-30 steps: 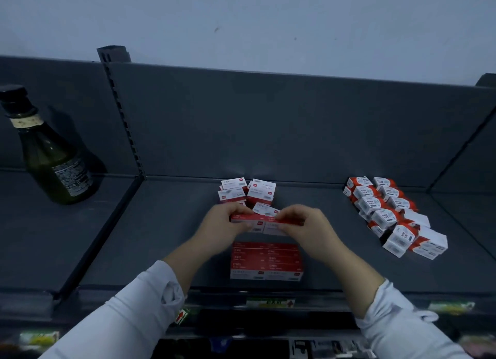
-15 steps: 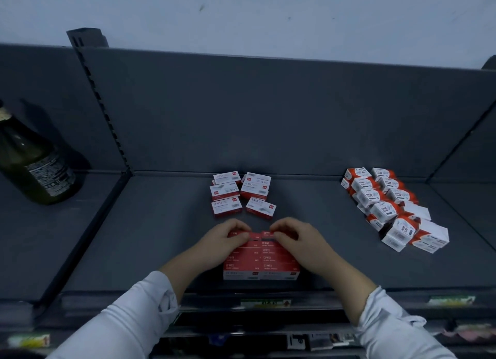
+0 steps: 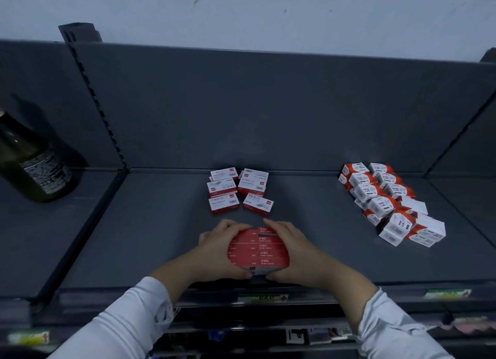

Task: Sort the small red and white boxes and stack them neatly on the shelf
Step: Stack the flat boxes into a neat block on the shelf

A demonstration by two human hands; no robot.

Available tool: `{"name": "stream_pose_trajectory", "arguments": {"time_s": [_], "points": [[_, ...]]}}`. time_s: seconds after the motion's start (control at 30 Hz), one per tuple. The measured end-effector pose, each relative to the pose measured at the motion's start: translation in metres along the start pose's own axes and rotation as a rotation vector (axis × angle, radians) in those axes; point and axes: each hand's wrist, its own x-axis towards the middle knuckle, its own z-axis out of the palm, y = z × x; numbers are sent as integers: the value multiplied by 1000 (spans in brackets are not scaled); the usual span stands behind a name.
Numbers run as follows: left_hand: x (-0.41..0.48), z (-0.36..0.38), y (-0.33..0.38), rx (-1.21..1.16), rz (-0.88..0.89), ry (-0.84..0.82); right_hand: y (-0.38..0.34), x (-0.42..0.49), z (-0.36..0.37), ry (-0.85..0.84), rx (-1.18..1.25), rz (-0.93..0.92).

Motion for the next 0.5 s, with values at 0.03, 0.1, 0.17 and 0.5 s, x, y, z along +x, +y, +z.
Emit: {"name": "stream_pose_trajectory", "arguments": {"time_s": [0.03,0.1,0.17,0.5], "points": [[-1,1,0,9,12,16,0,0,0,8,-13,-4],[-1,1,0,34,23,30,1,1,1,22,-40,-12],[0,1,-1,52,25,32,2,2,3,42,-57,-27],[1,2,-1,137,0,45,3,5,5,62,-175,-61]]}}
